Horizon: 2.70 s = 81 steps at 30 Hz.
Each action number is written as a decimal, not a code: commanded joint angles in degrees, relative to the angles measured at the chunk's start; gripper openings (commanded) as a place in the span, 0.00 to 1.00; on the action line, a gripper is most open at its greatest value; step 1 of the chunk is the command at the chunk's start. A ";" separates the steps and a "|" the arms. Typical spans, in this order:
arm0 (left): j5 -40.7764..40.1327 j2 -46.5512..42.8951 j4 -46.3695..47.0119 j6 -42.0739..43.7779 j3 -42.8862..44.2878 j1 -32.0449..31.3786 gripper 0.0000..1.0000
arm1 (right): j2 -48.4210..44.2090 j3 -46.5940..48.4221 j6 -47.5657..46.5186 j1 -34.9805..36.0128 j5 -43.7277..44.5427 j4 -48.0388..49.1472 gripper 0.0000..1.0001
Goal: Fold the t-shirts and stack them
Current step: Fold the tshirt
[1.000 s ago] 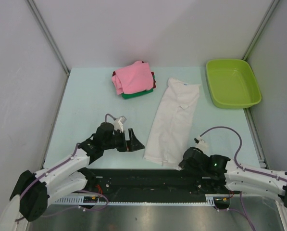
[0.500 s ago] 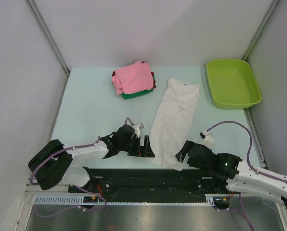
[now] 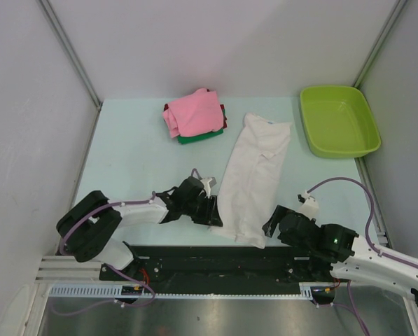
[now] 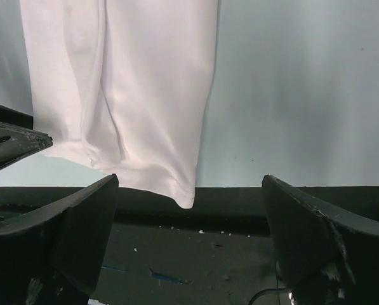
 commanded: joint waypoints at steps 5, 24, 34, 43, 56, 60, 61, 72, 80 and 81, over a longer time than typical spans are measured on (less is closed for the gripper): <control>1.94 2.30 2.26 1.72 -0.21 -0.33 0.25 | 1.45 1.71 0.59 0.42 2.64 -0.54 1.00; -5.62 -17.91 20.98 -14.11 -21.39 -0.24 0.00 | 4.44 -8.74 10.33 1.99 -5.27 14.22 1.00; -3.25 -13.78 24.23 -13.58 -20.34 -0.15 0.00 | 8.38 -10.95 25.18 15.25 -1.76 18.88 0.90; -2.46 -12.37 24.94 -12.96 -19.54 -0.24 0.00 | 13.05 -10.60 35.83 24.41 3.69 16.69 0.43; 0.00 -14.31 28.10 -13.57 -21.12 -0.24 0.00 | 10.94 -6.56 41.19 27.57 10.63 2.65 0.00; -1.92 -17.64 25.66 -13.23 -21.13 -2.42 0.00 | 10.94 -4.54 42.68 31.00 12.48 -1.15 0.00; -3.49 -18.17 24.95 -13.05 -20.87 -3.31 0.00 | 11.29 -4.19 43.30 32.74 12.74 -1.94 0.00; -14.93 -21.95 23.80 -18.41 -21.13 -18.16 0.00 | 19.81 2.40 55.77 47.34 21.79 -11.24 0.00; -21.59 -27.13 15.30 -16.23 -16.57 -19.05 0.00 | 20.61 8.73 65.26 50.78 29.43 -25.05 0.00; -23.88 -27.40 13.62 -14.30 -15.16 -18.96 0.00 | 19.30 9.00 65.62 50.43 30.14 -27.24 0.00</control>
